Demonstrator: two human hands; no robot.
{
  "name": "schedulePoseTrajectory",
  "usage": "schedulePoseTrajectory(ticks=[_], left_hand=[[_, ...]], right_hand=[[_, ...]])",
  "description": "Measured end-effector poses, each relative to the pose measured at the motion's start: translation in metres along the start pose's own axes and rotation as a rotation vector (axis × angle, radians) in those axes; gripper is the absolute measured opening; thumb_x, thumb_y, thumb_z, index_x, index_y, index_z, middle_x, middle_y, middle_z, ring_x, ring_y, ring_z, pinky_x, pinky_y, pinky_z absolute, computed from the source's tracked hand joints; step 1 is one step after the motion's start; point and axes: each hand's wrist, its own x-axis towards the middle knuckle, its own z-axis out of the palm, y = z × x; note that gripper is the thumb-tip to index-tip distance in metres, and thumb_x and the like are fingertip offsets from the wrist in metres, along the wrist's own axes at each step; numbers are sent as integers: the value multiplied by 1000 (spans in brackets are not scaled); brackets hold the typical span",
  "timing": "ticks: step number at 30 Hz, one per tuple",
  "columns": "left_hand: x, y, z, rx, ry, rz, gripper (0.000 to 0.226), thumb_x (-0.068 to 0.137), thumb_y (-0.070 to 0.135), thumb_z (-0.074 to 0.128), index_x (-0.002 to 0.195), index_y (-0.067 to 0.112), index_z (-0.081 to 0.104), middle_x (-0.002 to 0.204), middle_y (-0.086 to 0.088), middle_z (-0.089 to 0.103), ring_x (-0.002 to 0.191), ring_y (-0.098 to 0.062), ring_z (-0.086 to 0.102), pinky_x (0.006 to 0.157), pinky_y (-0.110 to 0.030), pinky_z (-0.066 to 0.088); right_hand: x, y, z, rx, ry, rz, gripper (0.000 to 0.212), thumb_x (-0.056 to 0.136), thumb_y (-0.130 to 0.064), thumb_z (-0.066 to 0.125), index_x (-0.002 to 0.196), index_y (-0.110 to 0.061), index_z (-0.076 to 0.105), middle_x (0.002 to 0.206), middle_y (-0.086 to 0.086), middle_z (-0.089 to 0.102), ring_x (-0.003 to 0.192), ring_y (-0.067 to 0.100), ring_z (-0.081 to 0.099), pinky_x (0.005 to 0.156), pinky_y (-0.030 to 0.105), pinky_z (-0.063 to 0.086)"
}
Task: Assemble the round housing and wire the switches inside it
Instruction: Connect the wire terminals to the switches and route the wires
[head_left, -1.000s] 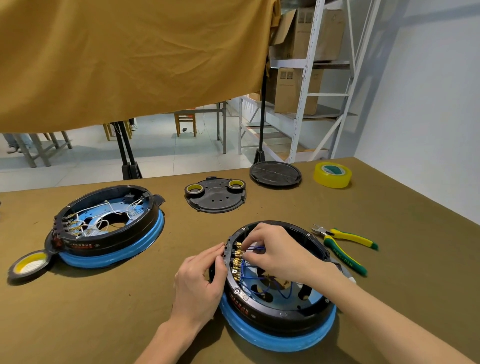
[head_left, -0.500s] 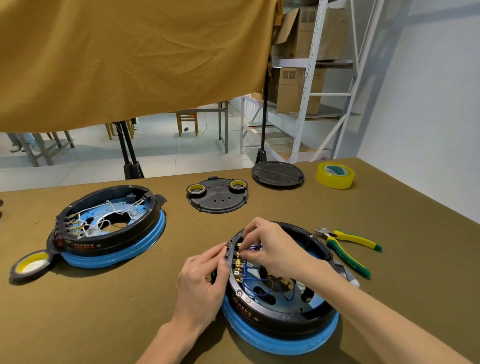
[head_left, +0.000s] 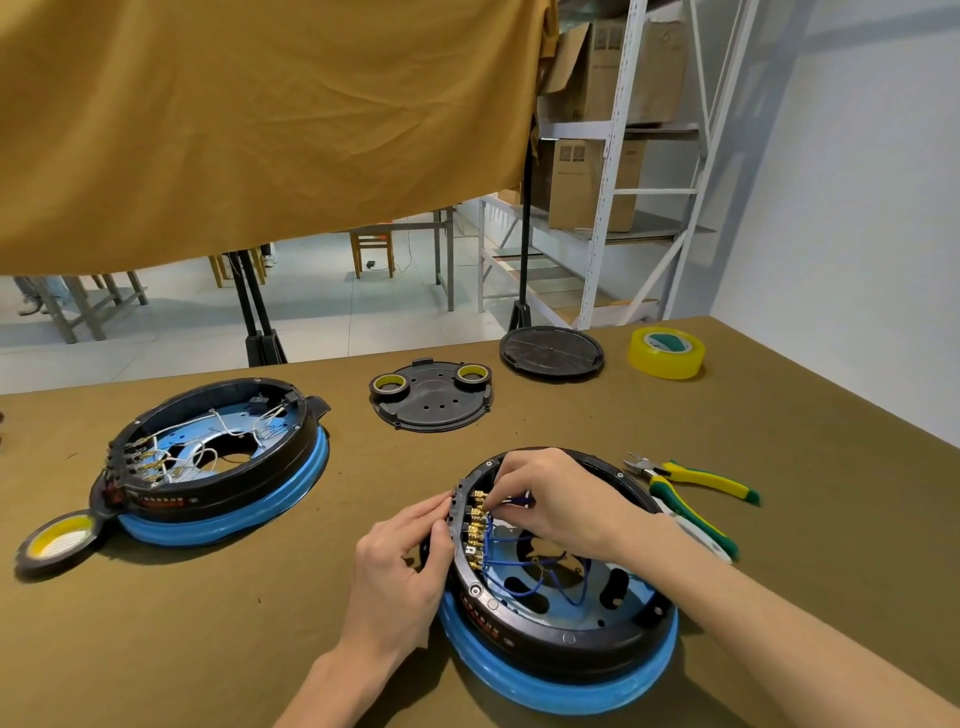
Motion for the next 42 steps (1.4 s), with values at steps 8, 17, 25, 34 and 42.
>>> schedulePoseTrajectory(ticks=[8, 17, 25, 34, 42], left_hand=[[1, -1, 1, 13, 9, -19, 27, 98, 18, 61, 122, 18, 74, 128, 9, 70, 121, -2, 60, 101, -41, 55], [2, -1, 0, -48, -16, -35, 29, 98, 22, 59, 122, 16, 74, 128, 8, 71, 122, -3, 63, 99, -47, 57], [2, 0, -2, -63, -31, -31, 27, 98, 21, 60, 122, 19, 75, 127, 11, 71, 122, 1, 62, 100, -47, 56], [3, -2, 0, -55, -18, -25, 27, 98, 18, 61, 121, 16, 75, 128, 9, 71, 121, -2, 63, 96, -48, 58], [1, 0, 0, -47, -2, -28, 27, 98, 20, 61, 122, 21, 73, 127, 11, 71, 122, 5, 61, 101, -46, 56]], right_hand=[[3, 3, -1, 1, 16, -27, 24, 95, -22, 73, 119, -18, 74, 107, -6, 74, 93, 5, 66, 86, 22, 56], [1, 6, -2, 79, 37, 14, 32, 95, -15, 73, 126, -15, 68, 104, -1, 76, 91, 8, 70, 86, 30, 59], [6, 4, -5, 19, -17, -52, 38, 96, -9, 70, 131, -18, 63, 100, -1, 74, 89, 6, 68, 84, 24, 57], [5, 8, -2, 21, 11, -53, 25, 96, -10, 71, 119, -17, 66, 100, -3, 75, 89, 7, 70, 83, 28, 58], [-4, 4, -1, 48, 3, -10, 13, 95, -12, 70, 106, -17, 74, 103, -7, 70, 91, 5, 65, 83, 28, 57]])
